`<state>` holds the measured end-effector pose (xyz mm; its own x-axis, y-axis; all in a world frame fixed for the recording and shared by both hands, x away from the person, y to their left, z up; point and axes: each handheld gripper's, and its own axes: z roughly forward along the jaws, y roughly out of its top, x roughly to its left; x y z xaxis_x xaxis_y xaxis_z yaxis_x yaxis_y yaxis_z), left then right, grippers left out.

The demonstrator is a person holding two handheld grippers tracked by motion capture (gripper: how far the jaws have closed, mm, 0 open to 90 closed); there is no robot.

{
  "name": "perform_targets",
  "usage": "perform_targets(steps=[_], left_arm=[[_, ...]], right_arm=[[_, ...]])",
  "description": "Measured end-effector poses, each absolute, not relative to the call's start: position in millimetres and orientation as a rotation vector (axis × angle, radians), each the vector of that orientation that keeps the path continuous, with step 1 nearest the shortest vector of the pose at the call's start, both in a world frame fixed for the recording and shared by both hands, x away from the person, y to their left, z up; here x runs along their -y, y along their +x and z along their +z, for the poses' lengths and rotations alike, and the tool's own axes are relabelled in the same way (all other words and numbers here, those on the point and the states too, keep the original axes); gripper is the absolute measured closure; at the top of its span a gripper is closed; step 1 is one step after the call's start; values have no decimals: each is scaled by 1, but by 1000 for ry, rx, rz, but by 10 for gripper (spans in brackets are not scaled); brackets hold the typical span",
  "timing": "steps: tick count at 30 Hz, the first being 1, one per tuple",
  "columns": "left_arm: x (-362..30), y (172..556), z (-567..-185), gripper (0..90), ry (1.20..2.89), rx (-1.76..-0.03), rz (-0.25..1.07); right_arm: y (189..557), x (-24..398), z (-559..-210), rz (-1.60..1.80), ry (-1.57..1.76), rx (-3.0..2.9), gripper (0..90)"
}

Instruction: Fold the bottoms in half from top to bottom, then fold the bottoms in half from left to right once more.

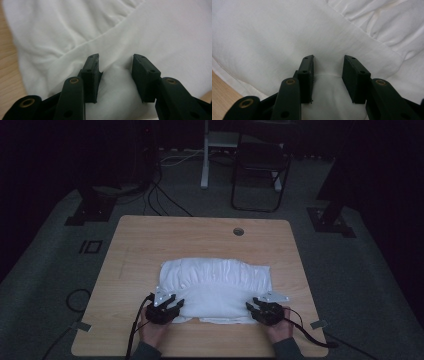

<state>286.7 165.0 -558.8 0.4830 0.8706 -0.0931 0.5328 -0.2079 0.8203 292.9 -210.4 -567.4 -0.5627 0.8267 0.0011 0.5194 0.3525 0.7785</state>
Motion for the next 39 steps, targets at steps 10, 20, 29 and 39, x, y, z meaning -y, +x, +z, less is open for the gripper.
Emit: perform_targets(steps=[10, 20, 29, 39], left_arm=[[-180, 293, -546, 340, 1808, -1205, 556], [-191, 297, -539, 290, 1763, -1239, 555], [-194, 315, -557, 247, 1826, -1365, 548], [-191, 314, -546, 186, 1752, -1321, 484]], right_arm=[[294, 211, -569, 1088, 1186, -2218, 601], [294, 212, -569, 1102, 1185, -2223, 595], [295, 213, -569, 1103, 1180, -2225, 592], [295, 213, -570, 1109, 1174, -2224, 587]])
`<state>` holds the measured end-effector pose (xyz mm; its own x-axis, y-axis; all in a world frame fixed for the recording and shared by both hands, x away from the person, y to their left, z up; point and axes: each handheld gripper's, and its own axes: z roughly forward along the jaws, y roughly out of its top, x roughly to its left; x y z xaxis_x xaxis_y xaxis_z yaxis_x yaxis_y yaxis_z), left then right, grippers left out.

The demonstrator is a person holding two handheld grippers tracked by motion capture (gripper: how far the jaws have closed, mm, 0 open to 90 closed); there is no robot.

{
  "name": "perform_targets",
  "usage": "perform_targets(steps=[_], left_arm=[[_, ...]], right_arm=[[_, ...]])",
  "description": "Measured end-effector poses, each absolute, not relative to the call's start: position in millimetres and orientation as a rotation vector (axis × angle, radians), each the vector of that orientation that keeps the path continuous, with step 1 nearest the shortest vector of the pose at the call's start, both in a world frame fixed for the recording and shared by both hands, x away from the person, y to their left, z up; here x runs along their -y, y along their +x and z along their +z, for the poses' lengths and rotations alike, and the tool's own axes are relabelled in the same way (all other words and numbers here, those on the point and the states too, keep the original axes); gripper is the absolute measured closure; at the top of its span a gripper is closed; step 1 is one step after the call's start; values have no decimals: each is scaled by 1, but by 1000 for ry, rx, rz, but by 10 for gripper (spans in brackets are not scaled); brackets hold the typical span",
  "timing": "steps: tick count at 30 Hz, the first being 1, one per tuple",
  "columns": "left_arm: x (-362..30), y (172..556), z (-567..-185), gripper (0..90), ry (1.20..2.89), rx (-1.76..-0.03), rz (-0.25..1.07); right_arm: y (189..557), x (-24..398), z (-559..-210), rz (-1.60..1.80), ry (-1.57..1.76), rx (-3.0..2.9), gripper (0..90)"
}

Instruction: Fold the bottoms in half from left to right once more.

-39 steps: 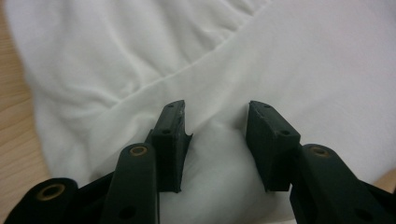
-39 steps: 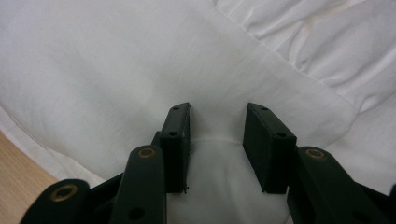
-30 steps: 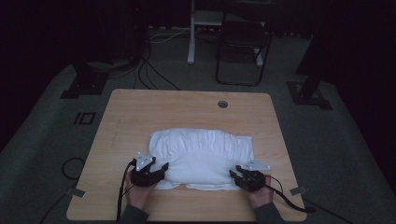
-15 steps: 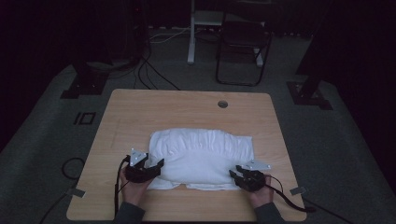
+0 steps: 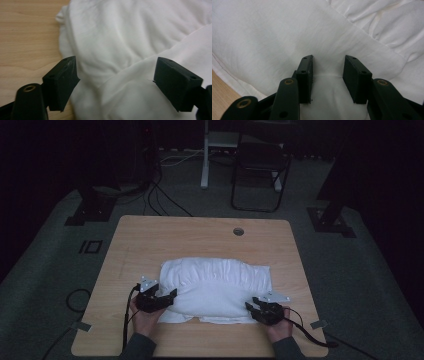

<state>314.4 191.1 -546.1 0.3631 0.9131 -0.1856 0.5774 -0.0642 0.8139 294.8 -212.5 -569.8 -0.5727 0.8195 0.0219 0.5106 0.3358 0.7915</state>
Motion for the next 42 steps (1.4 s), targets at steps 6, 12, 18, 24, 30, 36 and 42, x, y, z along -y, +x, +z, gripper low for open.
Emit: perform_targets(steps=[6, 12, 18, 24, 30, 36, 42], left_arm=[[-179, 317, -548, 106, 1826, -1317, 515], [-183, 327, -562, 37, 1883, -1403, 527], [-182, 329, -566, 22, 1909, -1424, 558], [-177, 328, -566, 49, 1926, -1397, 566], [-174, 323, -563, 378, 1934, -1328, 518], [-172, 323, -561, 723, 1942, -1297, 462], [-172, 324, -559, 788, 1953, -1293, 471]], right_arm=[[295, 212, -570, 1109, 1170, -2224, 587], [295, 213, -570, 1110, 1162, -2227, 584], [295, 214, -571, 1125, 1163, -2227, 583], [295, 214, -571, 1126, 1166, -2225, 576], [294, 212, -571, 1118, 1169, -2225, 564], [293, 211, -570, 1120, 1170, -2230, 550], [296, 207, -549, 1161, 1189, -2160, 432]])
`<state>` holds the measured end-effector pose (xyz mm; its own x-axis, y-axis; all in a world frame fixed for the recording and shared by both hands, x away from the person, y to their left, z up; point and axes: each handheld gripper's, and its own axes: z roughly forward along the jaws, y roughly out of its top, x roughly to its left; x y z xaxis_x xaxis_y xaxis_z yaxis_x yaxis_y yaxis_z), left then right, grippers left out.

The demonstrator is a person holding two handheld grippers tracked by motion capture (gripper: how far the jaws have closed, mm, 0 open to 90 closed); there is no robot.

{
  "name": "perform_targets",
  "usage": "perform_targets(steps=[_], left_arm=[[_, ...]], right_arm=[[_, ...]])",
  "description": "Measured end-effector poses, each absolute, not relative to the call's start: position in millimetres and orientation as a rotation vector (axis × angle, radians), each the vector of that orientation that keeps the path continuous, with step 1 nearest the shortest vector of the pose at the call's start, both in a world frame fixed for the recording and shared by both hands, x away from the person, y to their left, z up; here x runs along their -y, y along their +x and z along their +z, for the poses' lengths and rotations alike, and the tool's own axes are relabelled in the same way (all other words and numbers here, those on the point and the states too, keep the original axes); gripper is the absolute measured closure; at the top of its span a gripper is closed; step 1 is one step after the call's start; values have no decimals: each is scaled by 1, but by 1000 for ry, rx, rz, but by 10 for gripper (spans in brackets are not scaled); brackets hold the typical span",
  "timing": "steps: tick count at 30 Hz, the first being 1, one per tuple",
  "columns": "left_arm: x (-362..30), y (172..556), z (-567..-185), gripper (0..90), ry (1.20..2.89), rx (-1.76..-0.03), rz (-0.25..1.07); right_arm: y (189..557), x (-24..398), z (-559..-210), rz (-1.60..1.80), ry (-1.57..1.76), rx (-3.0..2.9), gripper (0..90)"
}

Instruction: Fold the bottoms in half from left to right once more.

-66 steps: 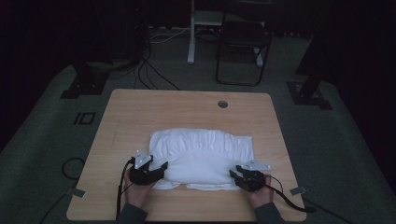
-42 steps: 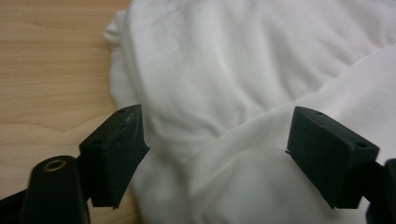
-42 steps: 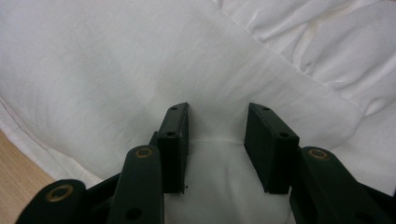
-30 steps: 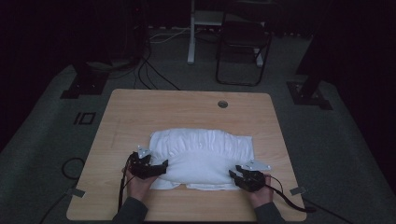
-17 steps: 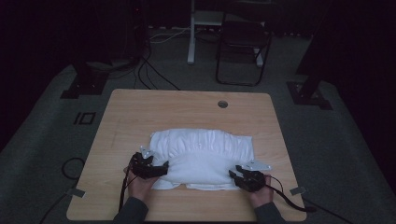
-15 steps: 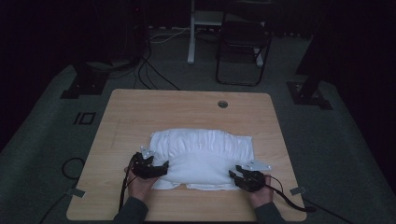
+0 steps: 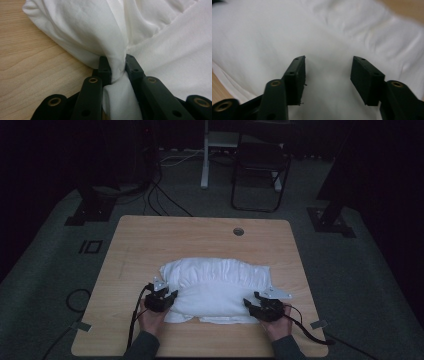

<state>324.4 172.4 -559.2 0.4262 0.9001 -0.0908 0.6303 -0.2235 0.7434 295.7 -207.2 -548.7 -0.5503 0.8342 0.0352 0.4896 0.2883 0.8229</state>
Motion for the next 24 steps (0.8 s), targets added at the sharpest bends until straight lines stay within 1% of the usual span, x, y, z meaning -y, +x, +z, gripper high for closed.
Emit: perform_targets(steps=[1, 2, 3, 4, 7, 9, 11, 13, 14, 16, 18, 19, 20, 24], left_arm=[[-172, 324, -559, 790, 1953, -1293, 471], [-173, 325, -558, 791, 1954, -1293, 475], [-173, 325, -558, 793, 1954, -1293, 475], [-173, 325, -557, 794, 1956, -1290, 481], [-174, 326, -555, 799, 1954, -1292, 487], [-175, 327, -552, 802, 1943, -1293, 495], [-178, 328, -547, 805, 1925, -1294, 495], [-181, 328, -541, 808, 1909, -1283, 505], [-184, 328, -532, 810, 1890, -1273, 519], [-185, 328, -526, 811, 1874, -1265, 527], [-186, 326, -513, 812, 1850, -1234, 540], [-186, 326, -513, 813, 1850, -1234, 540], [-182, 325, -505, 813, 1845, -1203, 546], [-172, 323, -491, 814, 1829, -1151, 548]], right_arm=[[296, 207, -549, 1161, 1189, -2160, 432], [296, 200, -537, 1181, 1149, -2153, 399], [296, 200, -537, 1181, 1149, -2153, 399], [300, 190, -526, 1194, 1117, -2161, 388], [304, 178, -518, 1211, 1086, -2167, 389], [311, 158, -511, 1224, 1039, -2196, 428], [314, 152, -511, 1213, 1019, -2210, 431], [320, 138, -514, 1183, 1013, -2239, 436], [326, 128, -522, 1163, 1025, -2276, 447], [329, 124, -526, 1130, 1033, -2290, 450], [335, 113, -541, 1054, 1043, -2325, 452], [335, 113, -541, 1054, 1043, -2325, 452], [334, 109, -549, 1021, 1022, -2322, 451], [334, 106, -553, 1002, 1019, -2312, 451]])
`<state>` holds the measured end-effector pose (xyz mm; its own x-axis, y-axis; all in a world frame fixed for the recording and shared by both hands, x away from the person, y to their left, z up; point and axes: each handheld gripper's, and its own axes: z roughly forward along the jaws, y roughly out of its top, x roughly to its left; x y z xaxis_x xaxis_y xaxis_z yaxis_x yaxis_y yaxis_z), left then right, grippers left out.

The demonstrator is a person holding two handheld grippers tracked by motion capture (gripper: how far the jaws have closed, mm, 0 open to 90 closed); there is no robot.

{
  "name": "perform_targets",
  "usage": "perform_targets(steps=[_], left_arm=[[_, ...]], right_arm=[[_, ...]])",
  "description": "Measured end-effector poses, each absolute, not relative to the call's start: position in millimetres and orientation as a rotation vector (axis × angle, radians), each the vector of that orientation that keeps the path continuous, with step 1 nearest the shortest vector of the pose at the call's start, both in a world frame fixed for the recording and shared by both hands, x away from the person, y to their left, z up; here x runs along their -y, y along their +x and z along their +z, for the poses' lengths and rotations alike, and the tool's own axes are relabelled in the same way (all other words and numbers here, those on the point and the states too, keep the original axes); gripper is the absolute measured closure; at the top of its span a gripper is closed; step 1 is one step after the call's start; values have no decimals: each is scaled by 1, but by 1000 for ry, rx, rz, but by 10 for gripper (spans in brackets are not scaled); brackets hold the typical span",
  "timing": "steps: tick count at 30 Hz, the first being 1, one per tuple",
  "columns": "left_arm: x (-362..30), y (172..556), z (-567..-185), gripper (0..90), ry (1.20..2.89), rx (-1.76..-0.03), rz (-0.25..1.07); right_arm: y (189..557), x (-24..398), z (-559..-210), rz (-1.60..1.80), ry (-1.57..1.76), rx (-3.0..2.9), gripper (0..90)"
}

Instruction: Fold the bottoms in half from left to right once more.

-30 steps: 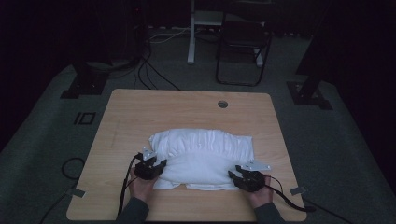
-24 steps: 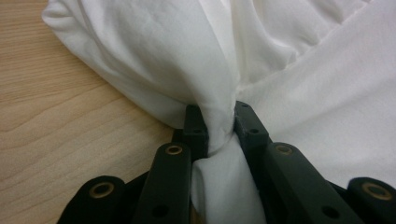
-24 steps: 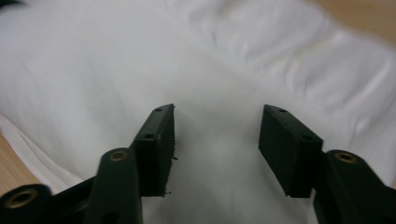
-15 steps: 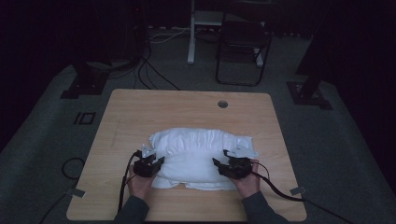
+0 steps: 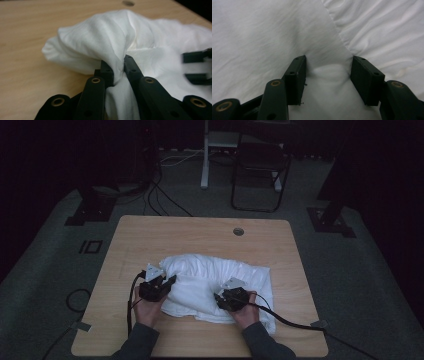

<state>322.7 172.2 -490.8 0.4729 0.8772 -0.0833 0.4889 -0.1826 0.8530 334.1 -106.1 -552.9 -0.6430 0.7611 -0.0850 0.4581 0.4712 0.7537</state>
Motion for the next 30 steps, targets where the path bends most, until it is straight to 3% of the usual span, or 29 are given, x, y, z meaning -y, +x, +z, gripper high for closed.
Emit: perform_targets(steps=[8, 12, 19, 23, 30], left_arm=[[-148, 319, -465, 814, 1821, -1036, 565], [-142, 322, -463, 814, 1845, -1020, 577], [-142, 323, -464, 814, 1844, -1025, 576], [-138, 323, -461, 814, 1851, -1007, 574], [-123, 326, -458, 814, 1864, -971, 563]], right_arm=[[339, 86, -553, 961, 1028, -2297, 450], [347, 89, -545, 1024, 1019, -2373, 403], [361, 107, -513, 1150, 1071, -2243, 471], [391, 106, -527, 1087, 1171, -2257, 482], [406, 100, -548, 1053, 1211, -2303, 514]])
